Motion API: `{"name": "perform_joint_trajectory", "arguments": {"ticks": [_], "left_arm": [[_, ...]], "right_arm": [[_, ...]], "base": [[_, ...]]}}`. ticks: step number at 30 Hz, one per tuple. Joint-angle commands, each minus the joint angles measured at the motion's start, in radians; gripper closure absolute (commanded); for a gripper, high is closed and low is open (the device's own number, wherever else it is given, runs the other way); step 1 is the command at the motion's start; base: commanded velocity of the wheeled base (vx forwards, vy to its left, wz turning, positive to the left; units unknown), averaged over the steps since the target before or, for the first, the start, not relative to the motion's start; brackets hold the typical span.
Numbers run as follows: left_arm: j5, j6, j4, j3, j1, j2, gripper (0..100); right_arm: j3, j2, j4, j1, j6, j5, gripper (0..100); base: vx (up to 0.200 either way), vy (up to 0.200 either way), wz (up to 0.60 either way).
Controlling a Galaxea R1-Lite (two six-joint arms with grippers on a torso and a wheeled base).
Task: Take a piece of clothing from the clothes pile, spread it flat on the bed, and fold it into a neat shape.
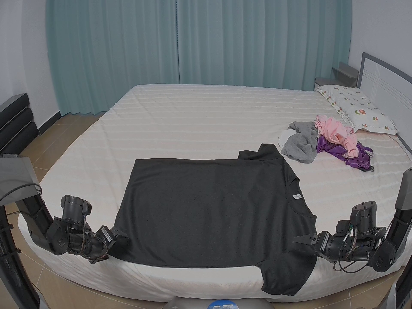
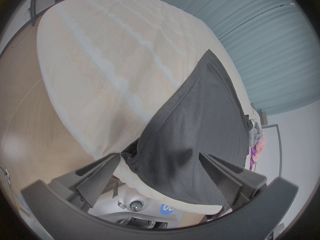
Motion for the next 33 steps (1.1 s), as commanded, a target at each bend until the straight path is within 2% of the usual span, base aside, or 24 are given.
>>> {"name": "perform_joint_trajectory", "arguments": {"ticks": [1, 2, 16, 25, 29, 33], "left_arm": [[0.000, 0.000, 0.009, 0.001, -0.003, -0.003, 0], [-0.002, 0.000, 0.012, 0.002, -0.003, -0.003, 100], [-0.002, 0.004, 0.123, 0.013, -0.003, -0.104, 100], [-0.003, 0.006, 0.127, 0.025, -0.003, -0.142, 100], [-0.005, 0.006, 0.126, 0.025, -0.001, -0.142, 100], [-0.008, 0.006, 0.121, 0.025, 0.003, -0.142, 100]], "right_arm": [[0.001, 0.002, 0.000, 0.003, 0.001, 0.001, 0], [0.003, 0.002, 0.000, 0.008, 0.001, -0.001, 0], [0.003, 0.003, 0.000, 0.008, -0.001, -0.001, 0], [0.005, 0.011, 0.001, -0.012, -0.010, -0.013, 0], [0.001, 0.020, 0.014, -0.039, -0.021, -0.038, 0], [-0.011, 0.120, 0.000, -0.069, -0.051, -0.113, 0]], "base": [[0.000, 0.000, 0.00], [0.000, 0.000, 0.00], [0.000, 0.000, 0.00], [0.000, 0.000, 0.00], [0.000, 0.000, 0.00], [0.000, 0.000, 0.00]]}}
